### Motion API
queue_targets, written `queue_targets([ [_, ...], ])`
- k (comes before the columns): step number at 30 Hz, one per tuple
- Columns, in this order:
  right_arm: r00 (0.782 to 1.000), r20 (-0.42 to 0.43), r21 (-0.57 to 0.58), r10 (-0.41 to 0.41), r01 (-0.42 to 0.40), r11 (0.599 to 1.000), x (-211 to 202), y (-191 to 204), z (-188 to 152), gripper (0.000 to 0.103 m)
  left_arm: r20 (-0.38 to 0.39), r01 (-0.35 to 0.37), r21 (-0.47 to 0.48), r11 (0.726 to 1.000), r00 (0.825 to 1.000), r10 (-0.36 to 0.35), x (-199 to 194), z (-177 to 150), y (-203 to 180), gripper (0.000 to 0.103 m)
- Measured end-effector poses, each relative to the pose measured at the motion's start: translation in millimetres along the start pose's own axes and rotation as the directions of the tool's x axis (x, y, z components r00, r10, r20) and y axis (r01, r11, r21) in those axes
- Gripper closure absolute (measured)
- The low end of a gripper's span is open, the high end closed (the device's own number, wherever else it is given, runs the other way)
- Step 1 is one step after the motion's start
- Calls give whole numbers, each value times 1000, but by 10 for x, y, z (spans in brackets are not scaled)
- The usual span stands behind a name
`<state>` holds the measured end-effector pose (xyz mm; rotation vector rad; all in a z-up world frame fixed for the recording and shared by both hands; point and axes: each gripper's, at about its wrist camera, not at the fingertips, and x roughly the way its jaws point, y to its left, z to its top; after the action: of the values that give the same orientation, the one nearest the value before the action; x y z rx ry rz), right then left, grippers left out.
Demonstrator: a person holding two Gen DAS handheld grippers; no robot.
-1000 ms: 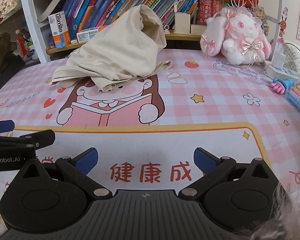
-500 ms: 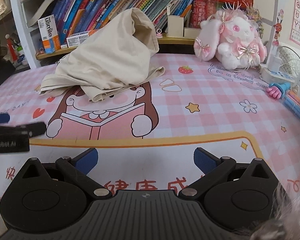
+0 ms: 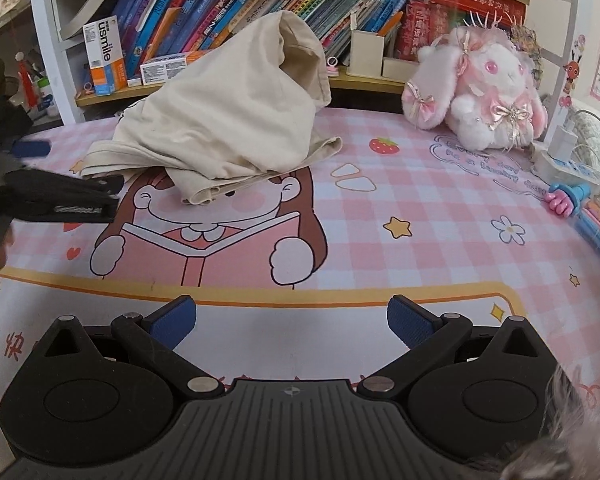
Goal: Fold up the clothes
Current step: 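Grasp the crumpled cream T-shirt with the left gripper, then grasp the shirt with the right gripper while the left gripper holds it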
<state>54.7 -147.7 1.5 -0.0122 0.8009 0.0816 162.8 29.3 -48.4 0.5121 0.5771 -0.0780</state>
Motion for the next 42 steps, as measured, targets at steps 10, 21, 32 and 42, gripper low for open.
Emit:
queue_targets([
  [10, 1000, -5, 1, -19, 19, 1000, -57, -112, -51, 0, -79, 13, -48, 999, 997, -17, 204, 64, -10, 70],
  [21, 997, 72, -89, 10, -4, 996, -261, -183, -45, 0, 137, 132, -225, 965, 985, -103, -934, 380, 148, 99],
  [32, 969, 196, -350, 150, -74, 934, -588, -98, -104, 0, 203, 297, -248, 922, 947, -250, -2023, 224, -244, 98],
  [42, 893, 236, -681, 383, -129, 720, -816, 154, -218, 40, 174, 241, -333, 912, 966, -192, -2462, -42, -191, 98],
])
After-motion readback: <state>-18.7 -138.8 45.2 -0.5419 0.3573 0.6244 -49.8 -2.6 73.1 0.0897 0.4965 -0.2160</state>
